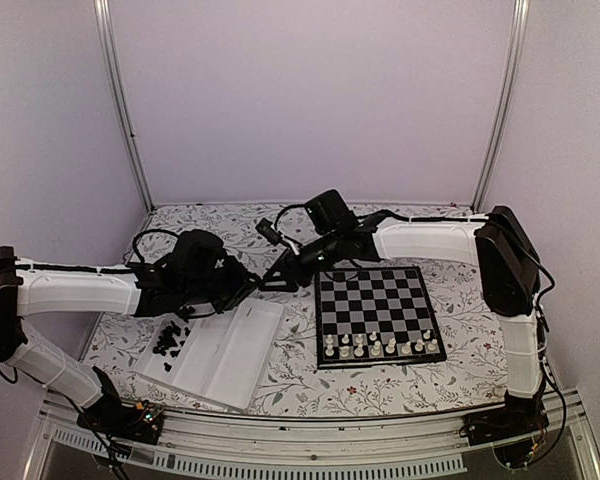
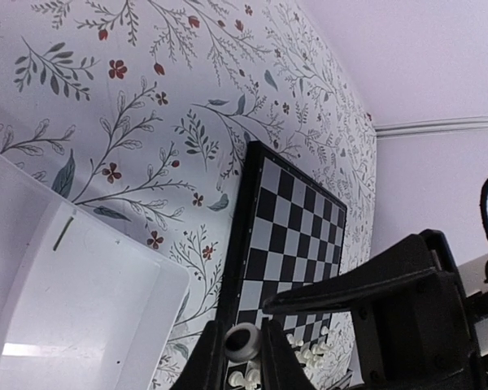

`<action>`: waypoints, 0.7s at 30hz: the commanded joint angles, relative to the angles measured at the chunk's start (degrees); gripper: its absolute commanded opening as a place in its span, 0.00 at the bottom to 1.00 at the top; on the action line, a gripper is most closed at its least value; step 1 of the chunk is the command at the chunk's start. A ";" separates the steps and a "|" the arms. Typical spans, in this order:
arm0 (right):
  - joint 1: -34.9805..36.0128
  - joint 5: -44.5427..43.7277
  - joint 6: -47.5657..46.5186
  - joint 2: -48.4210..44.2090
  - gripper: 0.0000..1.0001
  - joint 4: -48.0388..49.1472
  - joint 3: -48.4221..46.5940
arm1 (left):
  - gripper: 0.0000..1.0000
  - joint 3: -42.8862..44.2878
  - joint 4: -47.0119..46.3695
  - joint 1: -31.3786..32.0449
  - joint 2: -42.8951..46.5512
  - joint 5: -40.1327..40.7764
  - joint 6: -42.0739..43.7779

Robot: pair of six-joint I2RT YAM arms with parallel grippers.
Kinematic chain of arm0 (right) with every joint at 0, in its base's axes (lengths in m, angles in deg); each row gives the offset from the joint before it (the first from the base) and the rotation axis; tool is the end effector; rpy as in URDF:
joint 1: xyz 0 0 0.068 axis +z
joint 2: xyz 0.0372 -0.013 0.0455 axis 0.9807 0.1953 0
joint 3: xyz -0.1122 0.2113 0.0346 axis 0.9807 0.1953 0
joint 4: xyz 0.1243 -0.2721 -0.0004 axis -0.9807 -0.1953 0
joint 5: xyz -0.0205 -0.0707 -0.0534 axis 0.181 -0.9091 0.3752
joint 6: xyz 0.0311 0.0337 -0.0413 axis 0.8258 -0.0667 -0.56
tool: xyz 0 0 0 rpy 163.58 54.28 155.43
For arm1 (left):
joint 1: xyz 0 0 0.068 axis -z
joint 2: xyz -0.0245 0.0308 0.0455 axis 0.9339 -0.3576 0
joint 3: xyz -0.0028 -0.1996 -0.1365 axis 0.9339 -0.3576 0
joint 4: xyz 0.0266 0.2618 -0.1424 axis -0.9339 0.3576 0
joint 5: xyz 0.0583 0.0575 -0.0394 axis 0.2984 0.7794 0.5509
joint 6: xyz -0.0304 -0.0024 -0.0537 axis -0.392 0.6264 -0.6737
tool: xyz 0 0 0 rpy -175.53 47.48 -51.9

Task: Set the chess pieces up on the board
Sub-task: Place the chess piece on the chessboard.

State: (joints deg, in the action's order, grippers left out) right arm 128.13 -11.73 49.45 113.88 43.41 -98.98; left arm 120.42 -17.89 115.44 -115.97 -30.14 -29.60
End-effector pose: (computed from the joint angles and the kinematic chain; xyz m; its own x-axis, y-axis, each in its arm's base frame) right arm 0.3087 0.4071 0.1644 -0.3798 -0.4860 -0.7871 -0.9172 0.0871 0.3888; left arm 0.2402 -0.2450 0.1518 -0.7364 -0.6227 -0.2643 -0.2101 0.5820 -0.7856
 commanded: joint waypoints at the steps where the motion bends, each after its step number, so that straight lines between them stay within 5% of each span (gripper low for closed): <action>1: 1.75 1.31 -0.01 0.92 0.47 0.14 0.48 | 0.15 -0.93 -2.02 0.63 0.86 1.09 -0.51; 21: 1.59 -2.96 1.37 0.34 0.28 1.85 0.85 | 0.14 -1.17 -6.20 0.81 -0.58 -3.42 -1.47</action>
State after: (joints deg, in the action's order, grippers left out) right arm 129.70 -13.08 50.04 113.88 43.65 -97.84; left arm 118.81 -22.15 115.46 -115.77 -31.74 -31.09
